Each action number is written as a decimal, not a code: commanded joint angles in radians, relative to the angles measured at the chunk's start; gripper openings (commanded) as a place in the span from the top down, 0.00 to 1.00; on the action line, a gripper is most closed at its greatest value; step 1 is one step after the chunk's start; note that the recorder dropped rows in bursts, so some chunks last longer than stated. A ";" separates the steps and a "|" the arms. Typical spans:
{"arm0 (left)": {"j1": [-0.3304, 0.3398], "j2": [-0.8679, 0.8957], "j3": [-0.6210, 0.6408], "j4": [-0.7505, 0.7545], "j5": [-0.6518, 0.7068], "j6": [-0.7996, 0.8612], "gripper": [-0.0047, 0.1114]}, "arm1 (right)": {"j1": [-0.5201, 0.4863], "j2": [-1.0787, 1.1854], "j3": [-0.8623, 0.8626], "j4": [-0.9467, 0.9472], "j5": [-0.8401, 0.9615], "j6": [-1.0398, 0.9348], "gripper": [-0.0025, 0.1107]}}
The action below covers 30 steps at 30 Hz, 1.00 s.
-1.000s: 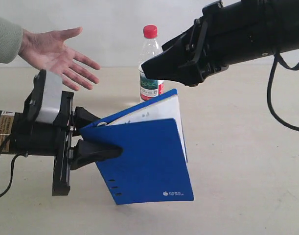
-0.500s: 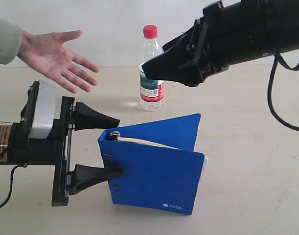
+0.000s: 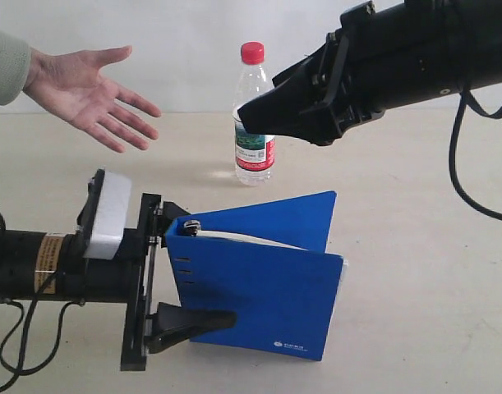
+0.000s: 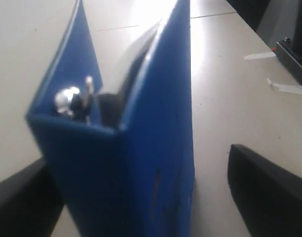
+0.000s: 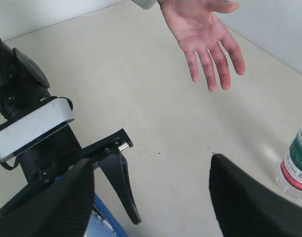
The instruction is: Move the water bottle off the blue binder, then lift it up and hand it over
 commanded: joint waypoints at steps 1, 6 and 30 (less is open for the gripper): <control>-0.060 0.008 -0.041 -0.107 -0.017 0.006 0.36 | 0.002 -0.010 -0.002 -0.005 0.006 0.002 0.45; -0.061 0.008 -0.049 -0.143 0.027 0.005 0.60 | 0.002 -0.010 -0.002 -0.005 0.006 0.010 0.45; 0.261 -0.366 0.121 -0.332 0.205 -0.776 0.92 | 0.002 -0.010 -0.002 -0.005 0.010 0.044 0.45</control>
